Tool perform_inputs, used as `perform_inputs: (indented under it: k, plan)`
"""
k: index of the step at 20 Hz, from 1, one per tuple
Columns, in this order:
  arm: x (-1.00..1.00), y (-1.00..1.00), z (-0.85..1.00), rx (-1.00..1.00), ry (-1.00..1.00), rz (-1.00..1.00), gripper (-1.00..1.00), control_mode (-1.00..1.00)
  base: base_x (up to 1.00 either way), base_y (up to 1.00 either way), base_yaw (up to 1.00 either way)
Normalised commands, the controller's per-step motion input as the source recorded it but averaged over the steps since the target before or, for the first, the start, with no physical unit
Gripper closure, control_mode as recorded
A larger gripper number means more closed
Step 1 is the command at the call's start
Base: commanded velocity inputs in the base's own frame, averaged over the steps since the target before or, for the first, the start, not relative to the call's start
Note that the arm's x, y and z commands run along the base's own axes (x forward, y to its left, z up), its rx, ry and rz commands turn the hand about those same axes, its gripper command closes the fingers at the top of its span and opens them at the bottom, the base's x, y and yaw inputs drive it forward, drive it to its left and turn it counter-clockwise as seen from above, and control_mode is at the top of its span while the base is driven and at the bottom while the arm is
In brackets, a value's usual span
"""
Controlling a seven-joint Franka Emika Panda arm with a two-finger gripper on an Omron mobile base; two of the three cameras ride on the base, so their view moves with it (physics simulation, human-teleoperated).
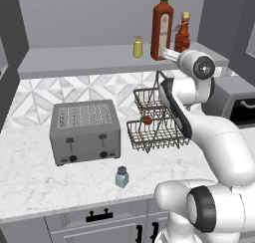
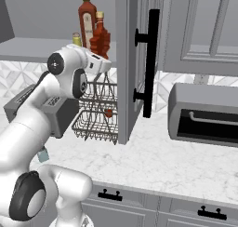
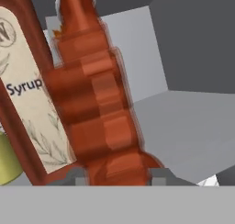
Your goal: Put the shaker and condiment bottle from the counter next to their counterparts in the cabinet.
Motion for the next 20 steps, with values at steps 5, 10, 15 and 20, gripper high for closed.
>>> perform_inputs:
  k: [5, 10, 15, 20]
  plan:
    - [0.18, 0.0, -0.15, 0.0, 0.04, 0.0, 1.0, -1.0, 0.0, 0.0, 0.0]
    - [0.08, 0.0, -0.14, 0.0, 0.03, 0.0, -1.0, -1.0, 0.0, 0.0, 0.0]
    - [-0.44, 0.0, 0.0, 0.0, -0.03, 0.0, -1.0, -1.0, 0.0, 0.0, 0.0]
    - [-0.87, 0.0, 0.01, 0.0, -0.12, 0.0, -1.0, -1.0, 0.0, 0.0, 0.0]
